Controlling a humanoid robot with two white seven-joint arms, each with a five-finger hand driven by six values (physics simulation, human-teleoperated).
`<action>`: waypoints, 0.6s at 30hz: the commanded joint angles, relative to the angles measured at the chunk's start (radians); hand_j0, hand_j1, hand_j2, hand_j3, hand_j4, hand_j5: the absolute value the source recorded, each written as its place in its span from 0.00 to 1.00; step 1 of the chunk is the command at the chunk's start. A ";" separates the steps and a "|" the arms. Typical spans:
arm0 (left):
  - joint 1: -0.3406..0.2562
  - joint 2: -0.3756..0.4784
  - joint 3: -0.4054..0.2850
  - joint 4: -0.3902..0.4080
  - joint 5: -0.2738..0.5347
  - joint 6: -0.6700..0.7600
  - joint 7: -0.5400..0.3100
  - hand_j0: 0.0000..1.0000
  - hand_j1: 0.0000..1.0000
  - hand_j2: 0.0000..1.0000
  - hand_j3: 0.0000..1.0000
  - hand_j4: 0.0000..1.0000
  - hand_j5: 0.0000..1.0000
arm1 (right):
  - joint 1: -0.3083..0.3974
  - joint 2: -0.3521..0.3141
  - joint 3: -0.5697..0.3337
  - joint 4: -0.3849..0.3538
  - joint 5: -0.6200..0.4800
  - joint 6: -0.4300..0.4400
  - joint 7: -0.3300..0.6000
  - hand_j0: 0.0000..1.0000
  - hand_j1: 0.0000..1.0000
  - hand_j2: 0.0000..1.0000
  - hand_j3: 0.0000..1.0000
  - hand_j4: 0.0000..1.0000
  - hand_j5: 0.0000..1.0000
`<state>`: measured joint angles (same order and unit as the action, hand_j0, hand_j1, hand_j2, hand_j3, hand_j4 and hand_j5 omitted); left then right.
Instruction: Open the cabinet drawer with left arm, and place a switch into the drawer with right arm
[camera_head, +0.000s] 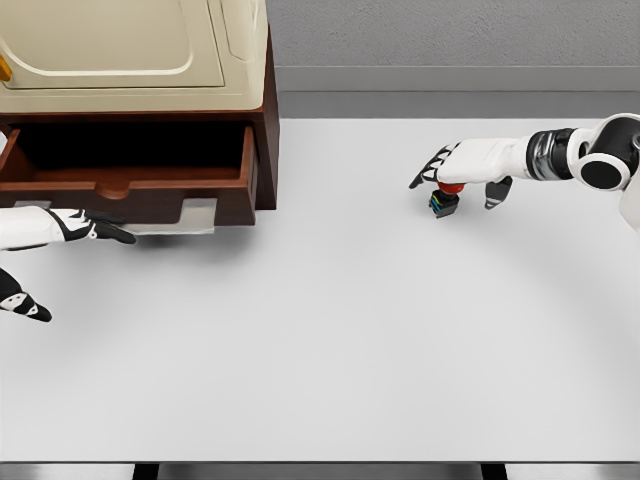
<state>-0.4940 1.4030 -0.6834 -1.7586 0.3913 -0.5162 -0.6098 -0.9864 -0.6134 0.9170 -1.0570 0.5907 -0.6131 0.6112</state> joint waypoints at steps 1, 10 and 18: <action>0.000 0.001 -0.001 -0.001 0.034 0.002 -0.001 1.00 1.00 1.00 1.00 1.00 1.00 | 0.000 0.000 -0.001 0.002 -0.003 0.002 0.000 0.91 0.91 0.91 0.91 0.91 0.91; -0.014 0.002 0.013 0.005 0.032 0.005 -0.001 1.00 1.00 1.00 1.00 1.00 1.00 | 0.000 0.000 -0.001 0.002 -0.005 0.002 0.000 0.85 0.85 0.85 0.85 0.85 0.85; -0.021 0.004 0.016 0.001 0.041 -0.004 -0.001 1.00 1.00 1.00 1.00 1.00 1.00 | 0.000 0.003 -0.001 0.017 -0.005 0.002 0.000 0.79 0.79 0.79 0.79 0.79 0.79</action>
<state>-0.5155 1.4051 -0.6684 -1.7571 0.4233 -0.5205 -0.6111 -0.9864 -0.6104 0.9170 -1.0458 0.5894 -0.6131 0.6112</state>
